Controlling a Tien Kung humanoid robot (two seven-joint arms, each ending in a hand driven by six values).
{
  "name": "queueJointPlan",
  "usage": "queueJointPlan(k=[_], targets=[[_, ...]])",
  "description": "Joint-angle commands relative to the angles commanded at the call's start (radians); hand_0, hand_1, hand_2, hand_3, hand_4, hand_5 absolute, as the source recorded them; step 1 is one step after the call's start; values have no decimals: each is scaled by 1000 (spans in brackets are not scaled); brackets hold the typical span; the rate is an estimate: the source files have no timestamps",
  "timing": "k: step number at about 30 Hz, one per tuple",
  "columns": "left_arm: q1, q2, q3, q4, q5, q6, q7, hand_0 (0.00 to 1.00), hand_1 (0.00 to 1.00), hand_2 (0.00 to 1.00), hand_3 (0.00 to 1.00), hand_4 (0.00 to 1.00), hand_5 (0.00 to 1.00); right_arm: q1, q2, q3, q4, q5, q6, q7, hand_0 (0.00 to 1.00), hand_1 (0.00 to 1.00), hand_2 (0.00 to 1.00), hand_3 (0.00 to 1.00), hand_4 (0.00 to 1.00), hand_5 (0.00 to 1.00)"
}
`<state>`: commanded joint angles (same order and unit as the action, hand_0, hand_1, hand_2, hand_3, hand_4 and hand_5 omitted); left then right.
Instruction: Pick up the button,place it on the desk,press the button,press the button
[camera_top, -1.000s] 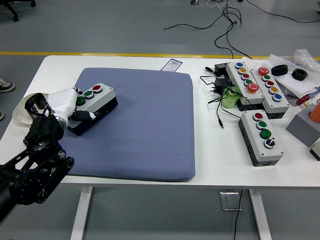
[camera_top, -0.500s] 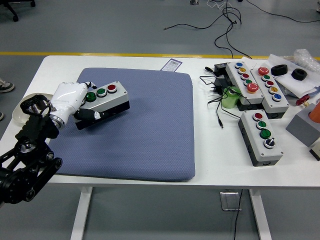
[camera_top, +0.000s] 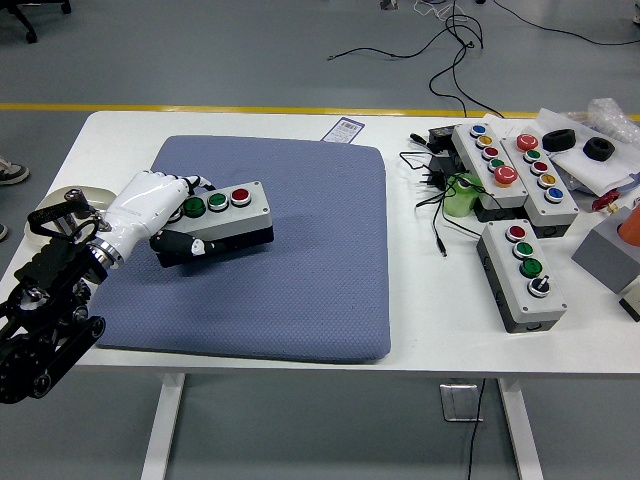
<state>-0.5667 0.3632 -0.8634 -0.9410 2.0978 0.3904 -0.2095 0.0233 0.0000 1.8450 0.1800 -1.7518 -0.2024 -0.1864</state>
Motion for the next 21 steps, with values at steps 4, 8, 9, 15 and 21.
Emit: queueJointPlan(k=[4, 8, 9, 15, 21], targets=[[-4, 18, 38, -17, -50, 14, -53, 23, 2, 2, 95, 869, 590, 0, 0, -2, 0, 3, 0, 0, 545, 670, 712, 634, 312, 158], [-11, 46, 91, -39, -72, 32, -73, 25, 2, 2, 92, 814, 678, 0, 0, -3, 0, 5, 0, 0, 545, 670, 710, 634, 312, 158], [-13, 52, 104, -47, -68, 36, -73, 25, 2, 2, 92, 814, 678, -1, 0, -3, 0, 6, 0, 0, 545, 670, 710, 634, 312, 158], [-14, 55, 150, -66, -54, 61, -86, 25, 2, 2, 92, 767, 704, -2, 0, -8, 0, 12, 0, -1, 544, 669, 710, 634, 312, 158], [-15, 52, 187, -63, -46, 78, -95, 26, 2, 2, 93, 764, 707, -3, 0, -8, 0, 10, 0, -1, 543, 669, 710, 634, 312, 158]])
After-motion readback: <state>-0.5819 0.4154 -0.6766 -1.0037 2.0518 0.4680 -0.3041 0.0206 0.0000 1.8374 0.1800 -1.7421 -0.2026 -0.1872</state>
